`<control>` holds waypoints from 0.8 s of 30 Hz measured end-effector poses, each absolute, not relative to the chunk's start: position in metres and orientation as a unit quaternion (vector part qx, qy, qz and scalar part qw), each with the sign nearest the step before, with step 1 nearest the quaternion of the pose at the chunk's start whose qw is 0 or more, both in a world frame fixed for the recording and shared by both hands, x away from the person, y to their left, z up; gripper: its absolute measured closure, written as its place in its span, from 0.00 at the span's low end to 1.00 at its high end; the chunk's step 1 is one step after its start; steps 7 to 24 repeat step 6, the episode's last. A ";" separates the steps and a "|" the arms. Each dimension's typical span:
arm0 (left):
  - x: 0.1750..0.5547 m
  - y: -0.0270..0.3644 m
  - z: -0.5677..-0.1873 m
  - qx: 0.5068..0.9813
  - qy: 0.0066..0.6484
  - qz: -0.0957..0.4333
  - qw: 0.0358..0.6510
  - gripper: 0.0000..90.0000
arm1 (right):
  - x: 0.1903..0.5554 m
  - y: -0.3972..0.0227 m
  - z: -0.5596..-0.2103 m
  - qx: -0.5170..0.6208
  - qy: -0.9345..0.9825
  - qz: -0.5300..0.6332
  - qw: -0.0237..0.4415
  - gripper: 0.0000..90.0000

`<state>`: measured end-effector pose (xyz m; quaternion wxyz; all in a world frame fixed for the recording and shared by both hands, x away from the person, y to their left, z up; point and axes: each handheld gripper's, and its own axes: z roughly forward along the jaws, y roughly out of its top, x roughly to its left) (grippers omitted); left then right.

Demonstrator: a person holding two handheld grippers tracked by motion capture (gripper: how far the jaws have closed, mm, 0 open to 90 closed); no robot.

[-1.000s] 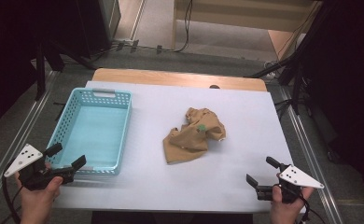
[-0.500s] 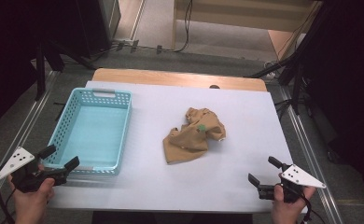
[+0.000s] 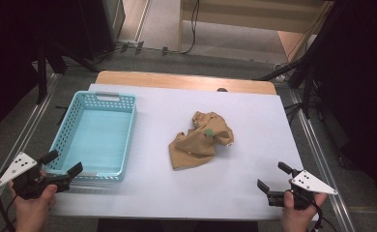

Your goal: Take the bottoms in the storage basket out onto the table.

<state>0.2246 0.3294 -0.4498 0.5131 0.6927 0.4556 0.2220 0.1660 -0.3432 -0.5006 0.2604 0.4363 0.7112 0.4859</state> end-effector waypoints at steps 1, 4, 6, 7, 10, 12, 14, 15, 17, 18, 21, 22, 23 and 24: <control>0.225 0.329 -0.450 0.693 0.456 0.222 0.513 0.00 | 0.166 -0.343 -0.500 0.437 0.711 0.485 0.261 0.00; 0.225 0.329 -0.450 0.693 0.456 0.222 0.513 0.00 | 0.166 -0.343 -0.500 0.437 0.711 0.485 0.261 0.00; 0.225 0.329 -0.449 0.693 0.456 0.222 0.512 0.00 | 0.166 -0.343 -0.500 0.436 0.711 0.486 0.261 0.00; 0.225 0.329 -0.449 0.693 0.456 0.222 0.512 0.00 | 0.166 -0.343 -0.500 0.436 0.711 0.486 0.261 0.00; 0.225 0.329 -0.449 0.693 0.456 0.222 0.512 0.00 | 0.166 -0.343 -0.500 0.436 0.711 0.486 0.261 0.00; 0.225 0.329 -0.449 0.693 0.456 0.222 0.512 0.00 | 0.166 -0.343 -0.500 0.436 0.711 0.486 0.261 0.00; 0.225 0.329 -0.449 0.693 0.456 0.222 0.512 0.00 | 0.166 -0.343 -0.500 0.436 0.711 0.486 0.261 0.00; 0.225 0.329 -0.449 0.693 0.456 0.222 0.512 0.00 | 0.166 -0.343 -0.500 0.436 0.711 0.486 0.261 0.00; 0.225 0.329 -0.449 0.693 0.456 0.222 0.512 0.00 | 0.166 -0.343 -0.500 0.436 0.711 0.486 0.261 0.00; 0.225 0.329 -0.449 0.693 0.456 0.222 0.512 0.00 | 0.166 -0.343 -0.500 0.436 0.711 0.486 0.261 0.00; 0.225 0.329 -0.449 0.693 0.456 0.222 0.512 0.00 | 0.166 -0.343 -0.500 0.436 0.711 0.486 0.261 0.00; 0.225 0.329 -0.449 0.693 0.456 0.222 0.512 0.00 | 0.166 -0.343 -0.500 0.436 0.711 0.486 0.261 0.00; 0.225 0.329 -0.449 0.693 0.456 0.222 0.512 0.00 | 0.166 -0.343 -0.500 0.436 0.711 0.486 0.261 0.00; 0.225 0.329 -0.449 0.693 0.456 0.222 0.512 0.00 | 0.166 -0.343 -0.500 0.436 0.711 0.486 0.261 0.00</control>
